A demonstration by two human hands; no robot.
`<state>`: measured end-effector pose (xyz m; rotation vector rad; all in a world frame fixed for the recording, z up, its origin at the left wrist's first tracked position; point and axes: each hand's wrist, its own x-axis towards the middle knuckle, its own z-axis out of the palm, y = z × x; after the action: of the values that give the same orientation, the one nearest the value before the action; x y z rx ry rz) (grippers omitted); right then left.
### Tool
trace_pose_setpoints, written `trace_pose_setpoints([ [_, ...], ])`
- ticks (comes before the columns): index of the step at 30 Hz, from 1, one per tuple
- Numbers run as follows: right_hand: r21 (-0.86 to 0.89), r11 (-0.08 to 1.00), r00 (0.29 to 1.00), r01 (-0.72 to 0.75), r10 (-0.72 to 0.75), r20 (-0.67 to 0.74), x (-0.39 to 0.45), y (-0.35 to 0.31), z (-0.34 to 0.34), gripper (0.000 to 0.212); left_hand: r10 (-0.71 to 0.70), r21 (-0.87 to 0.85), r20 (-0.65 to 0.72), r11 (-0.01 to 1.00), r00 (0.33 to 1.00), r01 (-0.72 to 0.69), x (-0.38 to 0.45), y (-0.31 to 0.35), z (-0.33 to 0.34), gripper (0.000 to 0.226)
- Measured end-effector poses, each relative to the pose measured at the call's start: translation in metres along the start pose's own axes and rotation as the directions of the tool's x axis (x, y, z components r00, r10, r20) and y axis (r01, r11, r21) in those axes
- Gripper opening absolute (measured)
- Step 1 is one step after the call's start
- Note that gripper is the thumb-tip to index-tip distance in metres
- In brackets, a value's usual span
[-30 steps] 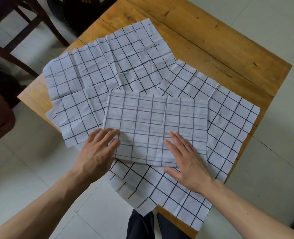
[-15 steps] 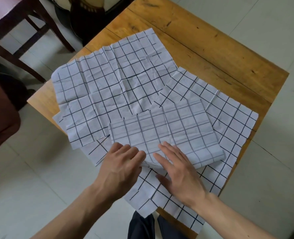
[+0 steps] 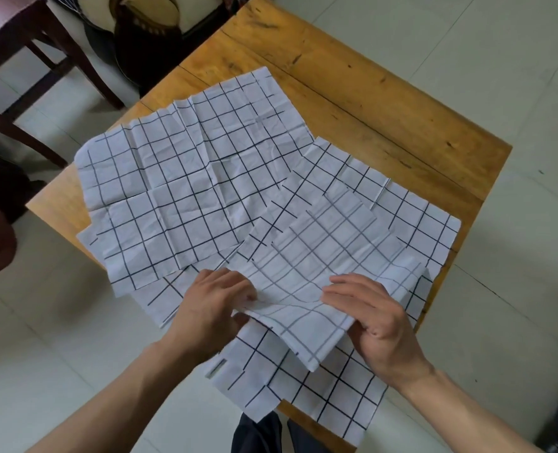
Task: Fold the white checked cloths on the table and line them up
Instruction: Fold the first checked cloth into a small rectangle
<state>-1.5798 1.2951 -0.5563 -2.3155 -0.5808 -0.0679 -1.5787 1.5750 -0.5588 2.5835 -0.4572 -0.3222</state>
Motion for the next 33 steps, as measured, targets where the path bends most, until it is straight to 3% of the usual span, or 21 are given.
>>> trace_pose_setpoints([
  [7,-0.159,0.980,0.991,0.118,-0.125,-0.036,-0.005,0.019,-0.020,0.028,0.181,0.166,-0.197,0.975,0.964,-0.149,-0.001,0.001,0.000,0.010],
  [9,-0.185,0.972,0.987,0.147,-0.155,-0.029,-0.007,0.020,-0.019,0.024,0.221,0.208,-0.241,0.963,0.945,-0.173,-0.011,0.003,-0.004,0.012],
  [16,-0.196,0.959,0.978,0.206,-0.200,0.053,-0.016,0.017,-0.004,0.012,0.268,0.260,-0.219,0.943,0.938,-0.209,-0.059,0.015,-0.007,0.012],
  [22,-0.207,0.973,0.995,0.097,-0.097,0.015,-0.018,0.037,-0.015,0.012,0.256,0.175,-0.195,0.959,0.947,-0.224,-0.062,0.047,0.004,0.017],
  [28,-0.048,0.997,0.986,-0.065,0.071,0.153,-0.035,0.052,-0.033,0.021,0.143,0.013,-0.227,0.990,0.963,-0.143,-0.044,0.063,-0.005,0.030],
  [33,0.156,0.953,0.959,-0.259,0.234,0.160,-0.034,0.046,-0.037,0.027,-0.031,-0.196,-0.257,0.980,0.966,-0.021,-0.030,0.058,-0.022,0.003],
])
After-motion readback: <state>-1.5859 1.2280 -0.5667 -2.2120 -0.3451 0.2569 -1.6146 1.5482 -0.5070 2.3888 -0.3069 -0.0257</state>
